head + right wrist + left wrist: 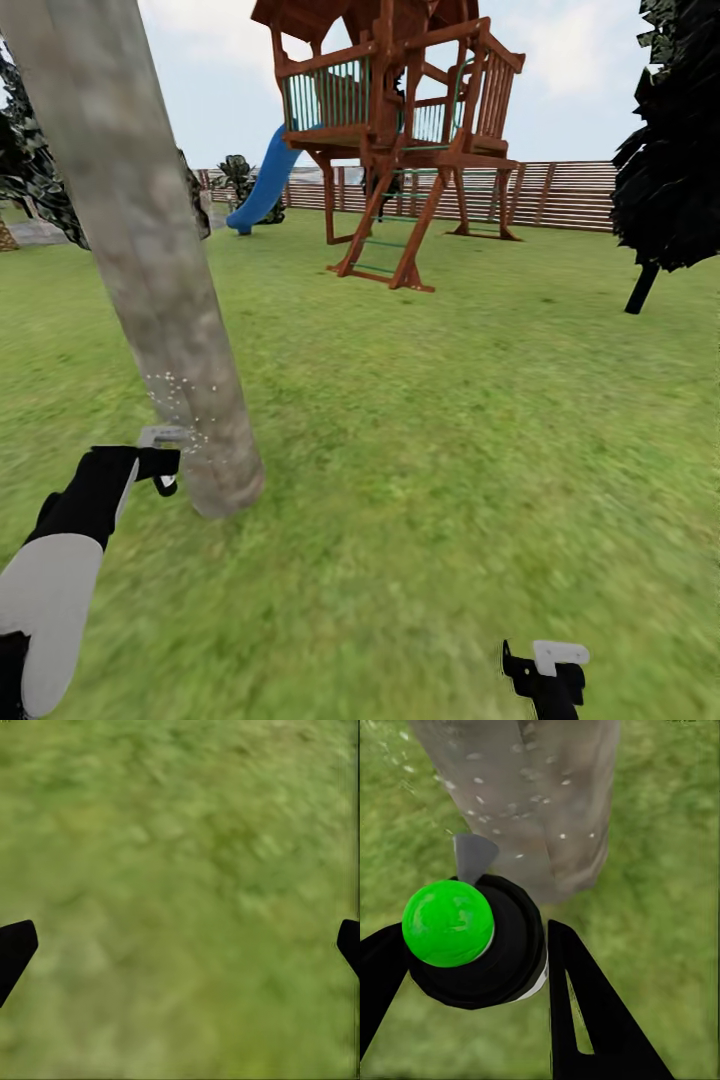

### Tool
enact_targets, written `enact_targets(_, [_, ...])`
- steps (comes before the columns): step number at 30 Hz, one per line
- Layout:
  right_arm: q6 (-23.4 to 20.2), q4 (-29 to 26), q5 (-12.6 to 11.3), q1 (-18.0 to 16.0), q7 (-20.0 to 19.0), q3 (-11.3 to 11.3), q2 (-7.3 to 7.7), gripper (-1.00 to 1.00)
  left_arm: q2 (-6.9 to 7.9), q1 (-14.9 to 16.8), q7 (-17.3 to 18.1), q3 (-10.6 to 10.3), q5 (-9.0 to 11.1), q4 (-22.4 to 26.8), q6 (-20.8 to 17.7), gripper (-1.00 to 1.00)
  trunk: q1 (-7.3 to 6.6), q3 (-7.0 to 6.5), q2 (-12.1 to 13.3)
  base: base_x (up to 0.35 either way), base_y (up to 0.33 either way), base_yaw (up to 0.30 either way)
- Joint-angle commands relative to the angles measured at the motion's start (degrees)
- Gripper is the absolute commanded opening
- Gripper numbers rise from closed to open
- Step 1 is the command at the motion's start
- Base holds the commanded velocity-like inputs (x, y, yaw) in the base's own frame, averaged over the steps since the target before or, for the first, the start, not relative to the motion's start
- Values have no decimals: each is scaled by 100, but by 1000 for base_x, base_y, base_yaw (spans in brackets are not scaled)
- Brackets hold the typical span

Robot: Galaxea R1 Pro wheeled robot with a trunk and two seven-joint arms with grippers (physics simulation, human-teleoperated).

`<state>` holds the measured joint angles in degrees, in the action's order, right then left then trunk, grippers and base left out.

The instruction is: In the garden, pick up the pesticide atomizer on the floor and spray pesticide onto both trees until each tree trunk is fully covered.

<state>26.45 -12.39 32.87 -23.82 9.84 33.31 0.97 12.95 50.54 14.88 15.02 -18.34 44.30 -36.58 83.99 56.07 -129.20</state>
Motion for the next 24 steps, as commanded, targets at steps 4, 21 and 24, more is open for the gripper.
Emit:
enact_targets(4, [0,0,0,0,0,0,0,100,102,-15,-38,38,32,-67,-4,-100,0,0,0,105,-274,34])
enact_targets(21, [0,2,9,0,0,0,7,100,272,-18,-62,640,33,-229,45,-100,0,0,0,27,-274,128])
enact_targets(24, [0,5,9,0,0,0,1,100,270,-18,-64,634,24,-229,38,-100,0,0,0,0,-274,197])
